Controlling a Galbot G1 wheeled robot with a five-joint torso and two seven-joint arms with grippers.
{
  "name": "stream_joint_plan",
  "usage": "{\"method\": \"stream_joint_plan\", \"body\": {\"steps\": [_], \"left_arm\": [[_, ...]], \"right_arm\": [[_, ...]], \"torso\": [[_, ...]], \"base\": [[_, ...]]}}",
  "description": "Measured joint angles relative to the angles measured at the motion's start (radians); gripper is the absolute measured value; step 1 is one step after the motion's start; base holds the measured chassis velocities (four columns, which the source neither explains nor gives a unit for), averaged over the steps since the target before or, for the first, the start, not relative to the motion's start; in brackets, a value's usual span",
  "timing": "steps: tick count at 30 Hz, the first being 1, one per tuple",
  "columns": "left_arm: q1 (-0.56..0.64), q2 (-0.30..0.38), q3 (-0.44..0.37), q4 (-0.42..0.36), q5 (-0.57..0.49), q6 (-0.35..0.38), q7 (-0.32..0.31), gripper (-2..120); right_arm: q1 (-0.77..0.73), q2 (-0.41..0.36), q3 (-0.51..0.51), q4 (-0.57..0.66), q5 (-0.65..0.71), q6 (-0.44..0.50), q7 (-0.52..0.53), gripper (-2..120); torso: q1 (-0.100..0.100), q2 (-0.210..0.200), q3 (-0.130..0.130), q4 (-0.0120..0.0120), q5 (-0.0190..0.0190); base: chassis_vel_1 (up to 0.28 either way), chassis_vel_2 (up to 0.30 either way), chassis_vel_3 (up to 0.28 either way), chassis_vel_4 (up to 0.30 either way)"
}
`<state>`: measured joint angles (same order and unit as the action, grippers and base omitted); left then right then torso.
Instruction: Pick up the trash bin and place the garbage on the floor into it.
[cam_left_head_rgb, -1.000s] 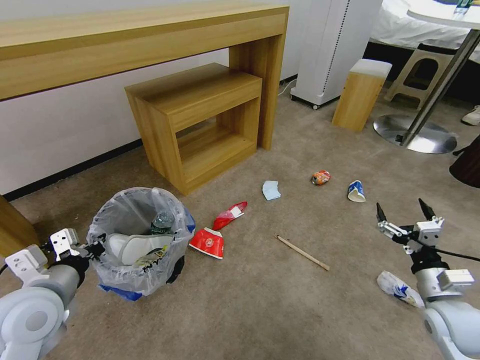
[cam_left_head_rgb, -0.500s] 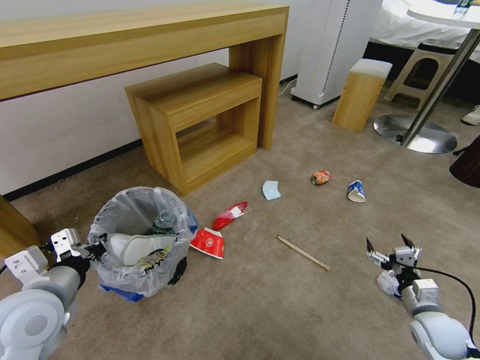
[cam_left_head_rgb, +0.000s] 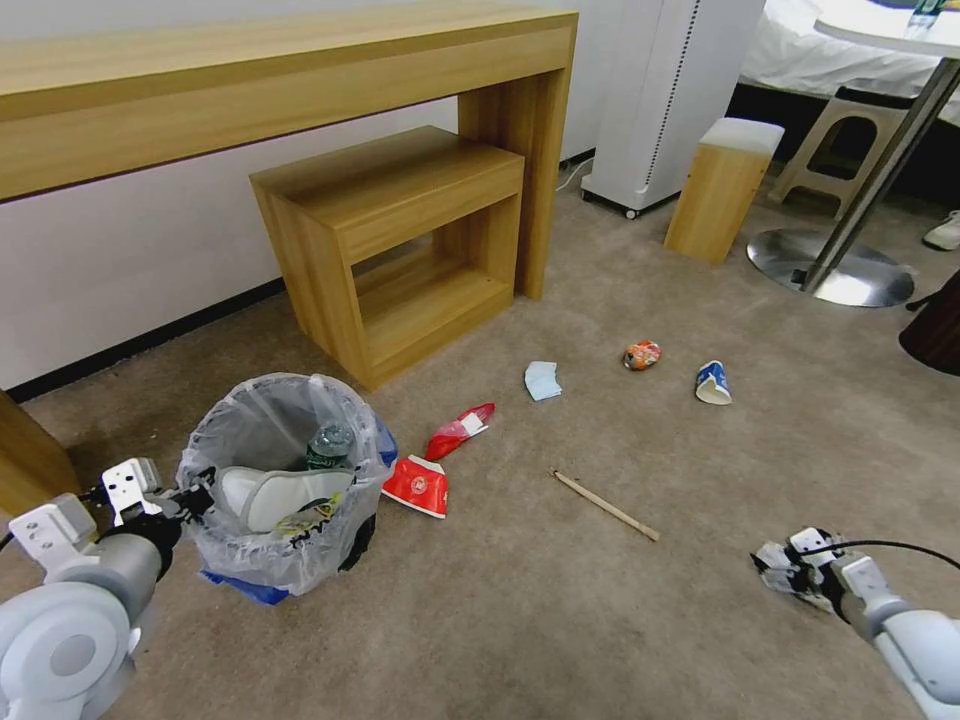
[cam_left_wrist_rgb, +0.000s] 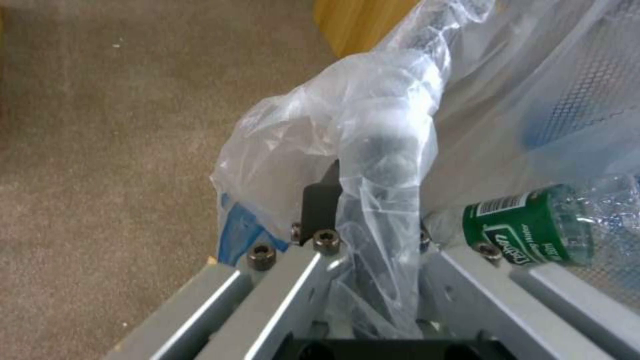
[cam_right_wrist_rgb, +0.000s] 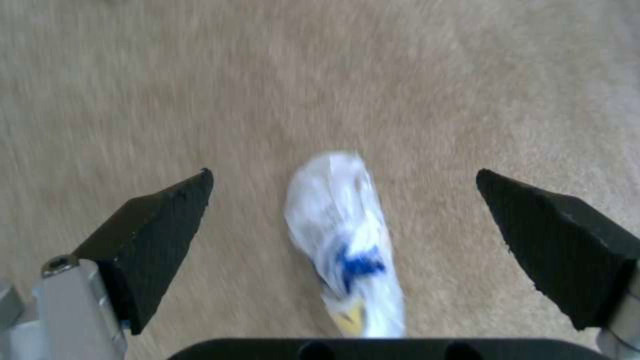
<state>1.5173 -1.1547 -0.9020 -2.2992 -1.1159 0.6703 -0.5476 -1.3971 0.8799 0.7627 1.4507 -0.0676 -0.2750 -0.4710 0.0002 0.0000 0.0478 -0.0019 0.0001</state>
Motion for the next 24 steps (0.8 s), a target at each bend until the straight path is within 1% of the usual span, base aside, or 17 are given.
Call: {"method": "stream_joint_plan", "body": {"steps": [2, 3, 5, 6, 11, 14, 16, 24], "left_arm": [[0.001, -0.002, 0.002, 0.000, 0.005, 0.000, 0.000, 0], [0.001, -0.002, 0.002, 0.000, 0.005, 0.000, 0.000, 0], [0.001, -0.004, 0.005, -0.003, 0.008, -0.001, -0.001, 0], [0.001, -0.005, 0.006, -0.004, 0.011, -0.001, -0.002, 0], [0.003, -0.009, 0.010, -0.009, 0.017, -0.001, -0.003, 0], [0.007, -0.015, 0.018, -0.018, 0.029, -0.002, -0.004, 0], [0.008, -0.017, 0.020, -0.020, 0.031, -0.002, -0.004, 0], [0.021, -0.024, 0.027, -0.051, 0.044, -0.002, -0.007, 0]], "right_arm": [[0.037, -0.013, 0.024, -0.049, -0.104, 0.047, -0.117, 100], [0.037, -0.013, 0.024, -0.049, -0.104, 0.047, -0.117, 100], [0.069, -0.022, 0.038, -0.093, -0.196, 0.094, -0.179, 100], [0.080, -0.024, 0.040, -0.111, -0.224, 0.108, -0.191, 100], [0.104, -0.028, 0.045, -0.161, -0.271, 0.139, -0.216, 100], [0.131, -0.025, 0.049, -0.234, -0.315, 0.182, -0.225, 100], [0.134, -0.024, 0.050, -0.243, -0.322, 0.191, -0.227, 100], [0.180, 0.013, 0.038, -0.319, -0.368, 0.263, -0.236, 100]], "torso": [[0.000, 0.000, 0.000, -0.0001, 0.0001], [0.000, 0.000, 0.000, -0.0001, 0.0001], [0.000, 0.000, 0.000, 0.0001, -0.0001], [0.000, 0.000, 0.000, 0.0000, -0.0001], [0.000, 0.000, 0.000, 0.0000, 0.0000], [0.000, 0.000, 0.000, -0.0001, 0.0000], [0.000, 0.000, 0.000, -0.0001, 0.0000], [0.000, 0.000, 0.000, -0.0002, -0.0001]], "base": [[0.000, 0.000, 0.000, 0.000], [0.000, 0.000, 0.000, 0.000], [0.000, 0.000, 0.000, 0.000], [0.000, 0.000, 0.000, 0.000], [0.000, 0.000, 0.000, 0.000], [0.000, 0.000, 0.000, 0.000], [0.000, 0.000, 0.000, 0.000], [0.000, 0.000, 0.000, 0.000]]}}
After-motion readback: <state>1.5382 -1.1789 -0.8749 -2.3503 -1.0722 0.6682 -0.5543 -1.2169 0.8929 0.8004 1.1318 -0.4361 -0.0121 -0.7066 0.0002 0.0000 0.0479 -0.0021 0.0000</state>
